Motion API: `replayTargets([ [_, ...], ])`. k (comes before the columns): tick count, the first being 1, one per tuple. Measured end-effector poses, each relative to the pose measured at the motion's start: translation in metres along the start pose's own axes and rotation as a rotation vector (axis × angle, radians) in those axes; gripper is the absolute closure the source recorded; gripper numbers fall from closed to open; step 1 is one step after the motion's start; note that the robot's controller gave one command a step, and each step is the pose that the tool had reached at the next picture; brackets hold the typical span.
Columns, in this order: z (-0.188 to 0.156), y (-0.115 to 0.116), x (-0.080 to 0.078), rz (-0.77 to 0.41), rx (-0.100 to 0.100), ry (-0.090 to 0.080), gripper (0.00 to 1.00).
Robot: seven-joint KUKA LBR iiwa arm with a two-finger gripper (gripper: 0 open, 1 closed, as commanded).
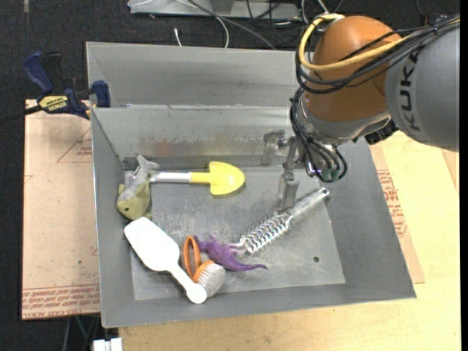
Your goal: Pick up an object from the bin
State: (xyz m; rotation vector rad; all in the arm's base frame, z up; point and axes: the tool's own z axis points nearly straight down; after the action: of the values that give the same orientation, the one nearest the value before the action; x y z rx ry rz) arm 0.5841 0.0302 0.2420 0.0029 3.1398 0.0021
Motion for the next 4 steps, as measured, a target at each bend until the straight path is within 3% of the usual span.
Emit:
replayTargets([
  [1,0.0,0.0,0.0,0.0,0.0,0.0,0.0],
  [2,0.02,0.002,0.004,-0.037,0.001,-0.011,0.0],
  [3,0.048,0.003,0.031,-0.059,0.0,-0.003,0.0],
  [4,0.033,0.003,0.024,-0.14,0.0,-0.006,0.0],
])
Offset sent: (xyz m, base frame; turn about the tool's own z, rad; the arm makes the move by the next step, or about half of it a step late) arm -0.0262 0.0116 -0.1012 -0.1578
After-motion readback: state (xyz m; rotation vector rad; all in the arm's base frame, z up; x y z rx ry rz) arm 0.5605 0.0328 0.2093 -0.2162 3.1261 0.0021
